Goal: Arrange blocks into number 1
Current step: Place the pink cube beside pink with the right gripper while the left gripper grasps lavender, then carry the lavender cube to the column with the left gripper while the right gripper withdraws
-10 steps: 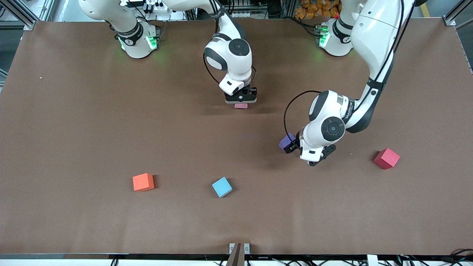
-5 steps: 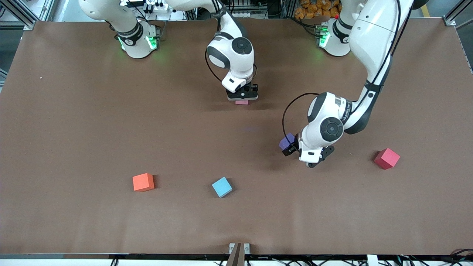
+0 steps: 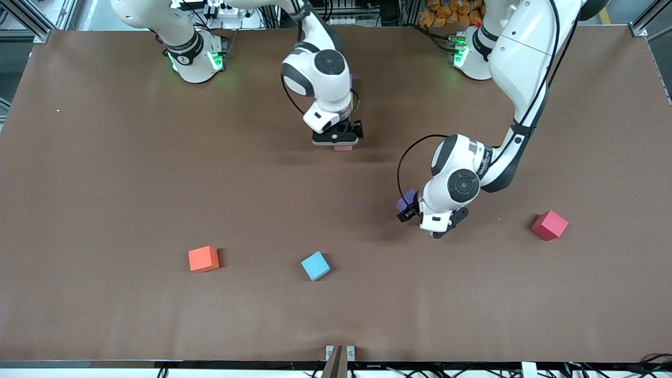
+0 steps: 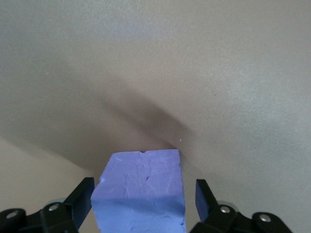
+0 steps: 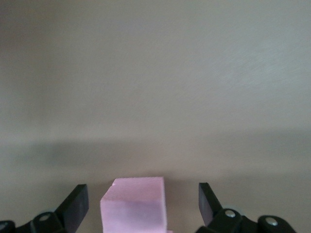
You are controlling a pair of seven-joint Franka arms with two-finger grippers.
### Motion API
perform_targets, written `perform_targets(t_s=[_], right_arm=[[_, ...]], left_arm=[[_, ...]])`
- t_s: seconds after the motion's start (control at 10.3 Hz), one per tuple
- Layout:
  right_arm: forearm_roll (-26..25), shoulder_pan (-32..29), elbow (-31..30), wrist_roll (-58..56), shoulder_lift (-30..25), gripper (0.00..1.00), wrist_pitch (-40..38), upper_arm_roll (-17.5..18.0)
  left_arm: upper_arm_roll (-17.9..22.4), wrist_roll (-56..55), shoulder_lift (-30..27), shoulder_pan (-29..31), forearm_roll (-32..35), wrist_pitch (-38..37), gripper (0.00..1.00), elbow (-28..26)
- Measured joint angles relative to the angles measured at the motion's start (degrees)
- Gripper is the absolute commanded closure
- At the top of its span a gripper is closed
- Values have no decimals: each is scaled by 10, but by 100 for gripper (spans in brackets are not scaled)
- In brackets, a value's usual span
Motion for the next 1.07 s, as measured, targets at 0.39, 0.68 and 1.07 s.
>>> perform_targets(t_s=[0.39, 0.68, 1.07], right_arm=[[-4, -143, -82, -10, -109, 0, -9, 20], [-5, -264, -84, -71, -146, 0, -15, 22], [-6, -370, 33, -190, -179, 0, -198, 23]], left_arm=[[-5, 1, 0, -33, 0, 1, 100, 7], [-7, 3, -8, -100, 17, 1, 100, 14], [-15, 20, -8, -169, 27, 1, 100, 12]])
